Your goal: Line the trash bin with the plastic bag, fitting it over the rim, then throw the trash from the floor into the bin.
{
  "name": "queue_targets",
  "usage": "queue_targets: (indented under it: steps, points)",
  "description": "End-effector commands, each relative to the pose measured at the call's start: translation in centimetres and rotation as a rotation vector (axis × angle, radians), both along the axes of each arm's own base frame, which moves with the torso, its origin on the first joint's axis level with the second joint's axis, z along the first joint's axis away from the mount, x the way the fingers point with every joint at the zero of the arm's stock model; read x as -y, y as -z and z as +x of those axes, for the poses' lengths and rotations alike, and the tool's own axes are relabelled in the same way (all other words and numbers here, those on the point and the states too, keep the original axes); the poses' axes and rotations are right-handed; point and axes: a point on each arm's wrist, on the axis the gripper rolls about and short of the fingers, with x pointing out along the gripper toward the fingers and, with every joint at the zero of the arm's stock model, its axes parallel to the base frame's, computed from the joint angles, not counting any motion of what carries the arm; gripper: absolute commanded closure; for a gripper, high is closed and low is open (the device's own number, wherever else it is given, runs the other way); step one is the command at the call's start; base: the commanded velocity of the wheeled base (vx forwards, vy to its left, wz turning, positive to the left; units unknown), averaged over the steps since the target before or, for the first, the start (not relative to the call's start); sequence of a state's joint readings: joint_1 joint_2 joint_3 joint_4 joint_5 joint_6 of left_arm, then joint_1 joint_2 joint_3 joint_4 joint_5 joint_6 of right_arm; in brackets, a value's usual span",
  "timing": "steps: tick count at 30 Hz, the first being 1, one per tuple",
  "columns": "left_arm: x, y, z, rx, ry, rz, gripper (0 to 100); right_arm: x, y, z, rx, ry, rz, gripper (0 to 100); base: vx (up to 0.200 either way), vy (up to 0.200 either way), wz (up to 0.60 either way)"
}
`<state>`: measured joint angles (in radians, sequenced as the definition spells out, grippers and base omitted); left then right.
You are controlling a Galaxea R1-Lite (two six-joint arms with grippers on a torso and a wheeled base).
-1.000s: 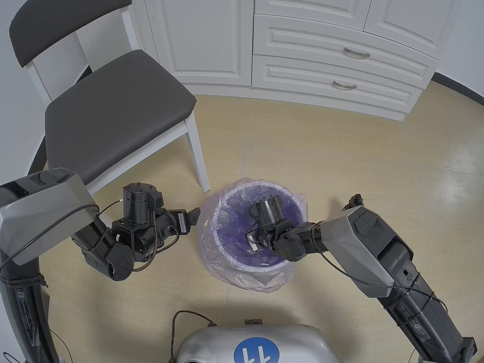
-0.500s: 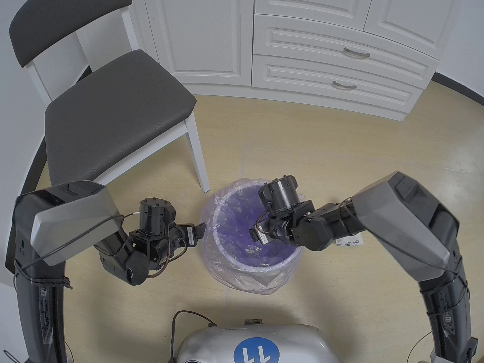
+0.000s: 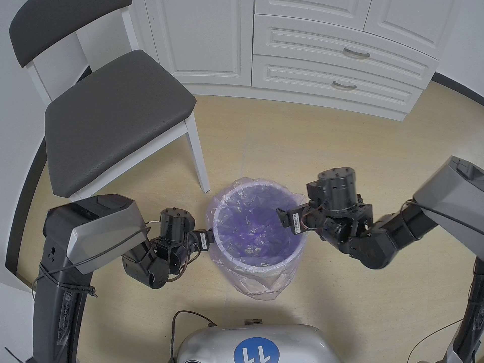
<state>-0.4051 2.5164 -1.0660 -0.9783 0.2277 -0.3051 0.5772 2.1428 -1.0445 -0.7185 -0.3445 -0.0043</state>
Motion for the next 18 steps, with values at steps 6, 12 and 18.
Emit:
queue_targets:
  steps: [6, 12, 18]
  points:
    - [0.1, 0.2, -1.6, 0.002, -0.058, 0.027, 0, 6.8, -3.0, -4.1, 0.177, 0.105, 0.143, 0, 0.000, 0.000, 0.00]
    - [-2.2, -1.3, -4.6, 0.022, -0.068, 0.039, 0, 8.5, -6.0, -6.9, 0.188, 0.113, 0.143, 0, 0.000, 0.000, 0.00]
    - [-4.0, -3.4, -8.4, 0.069, -0.053, 0.009, 0, 10.7, -7.6, -10.0, 0.107, 0.146, 0.096, 0, 0.000, 0.000, 0.00]
